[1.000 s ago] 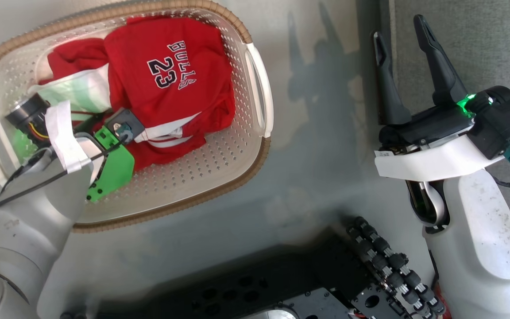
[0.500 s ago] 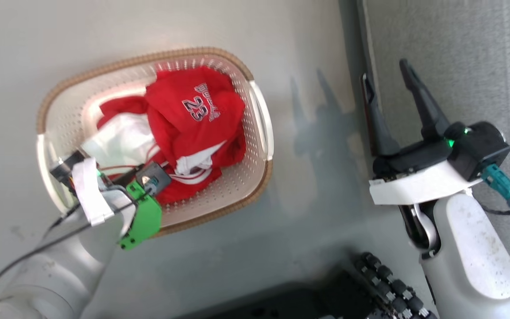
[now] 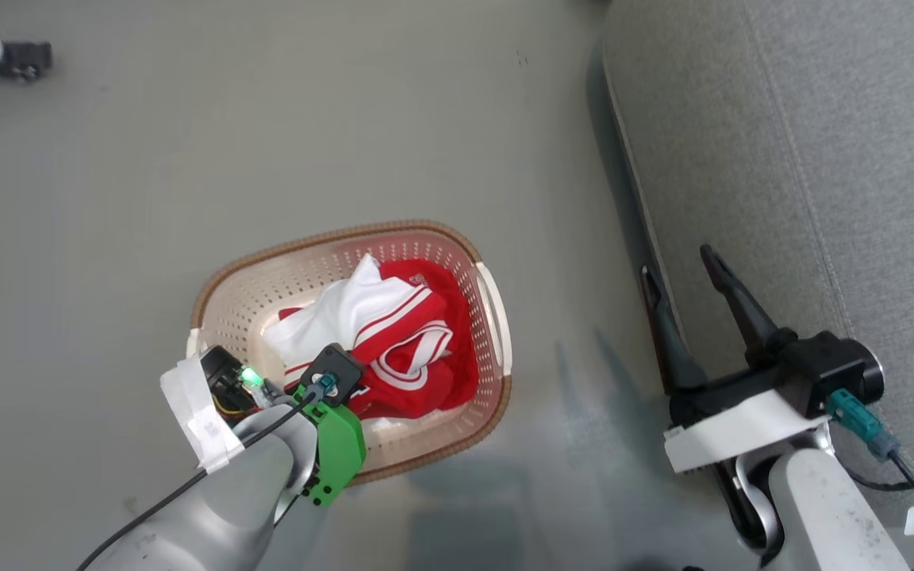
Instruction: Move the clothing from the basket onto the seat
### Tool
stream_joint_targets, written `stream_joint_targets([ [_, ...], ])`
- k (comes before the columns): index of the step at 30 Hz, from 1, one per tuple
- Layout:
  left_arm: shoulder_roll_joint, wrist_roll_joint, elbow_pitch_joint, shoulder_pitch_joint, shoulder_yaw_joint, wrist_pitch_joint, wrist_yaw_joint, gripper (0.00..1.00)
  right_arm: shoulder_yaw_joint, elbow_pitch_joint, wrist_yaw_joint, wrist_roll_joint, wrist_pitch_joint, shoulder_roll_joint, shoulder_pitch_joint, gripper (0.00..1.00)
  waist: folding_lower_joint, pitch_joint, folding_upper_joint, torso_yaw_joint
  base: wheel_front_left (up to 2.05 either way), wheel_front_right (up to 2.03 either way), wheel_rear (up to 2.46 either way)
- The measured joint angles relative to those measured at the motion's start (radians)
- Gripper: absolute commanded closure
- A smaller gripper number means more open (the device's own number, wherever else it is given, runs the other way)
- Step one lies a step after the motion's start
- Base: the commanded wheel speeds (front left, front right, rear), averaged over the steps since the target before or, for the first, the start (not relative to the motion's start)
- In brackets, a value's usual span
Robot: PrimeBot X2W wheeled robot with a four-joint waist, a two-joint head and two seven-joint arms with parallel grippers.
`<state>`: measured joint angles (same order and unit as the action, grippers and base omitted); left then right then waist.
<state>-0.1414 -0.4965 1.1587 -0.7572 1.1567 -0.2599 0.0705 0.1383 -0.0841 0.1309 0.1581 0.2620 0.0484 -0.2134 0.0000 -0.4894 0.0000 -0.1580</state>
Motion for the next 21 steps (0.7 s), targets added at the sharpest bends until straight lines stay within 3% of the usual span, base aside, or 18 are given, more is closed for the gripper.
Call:
stream_joint_targets([
  [13, -0.034, -0.065, -0.373, 0.178, -0.239, -0.003, -0.056, 1.00, 0.036, -0.037, 0.000, -0.003, 0.000, 0.000, 0.172, 0.00, 0.0000, 0.311, 0.0000, 0.050, 0.00, 0.00, 0.00],
  [21, -0.039, -0.070, -0.610, 0.272, -0.374, -0.004, -0.052, 1.00, 0.066, -0.031, 0.000, 0.000, 0.000, 0.000, 0.220, 0.00, -0.0001, 0.456, 0.0000, 0.080, 0.00, 0.00, 0.00],
])
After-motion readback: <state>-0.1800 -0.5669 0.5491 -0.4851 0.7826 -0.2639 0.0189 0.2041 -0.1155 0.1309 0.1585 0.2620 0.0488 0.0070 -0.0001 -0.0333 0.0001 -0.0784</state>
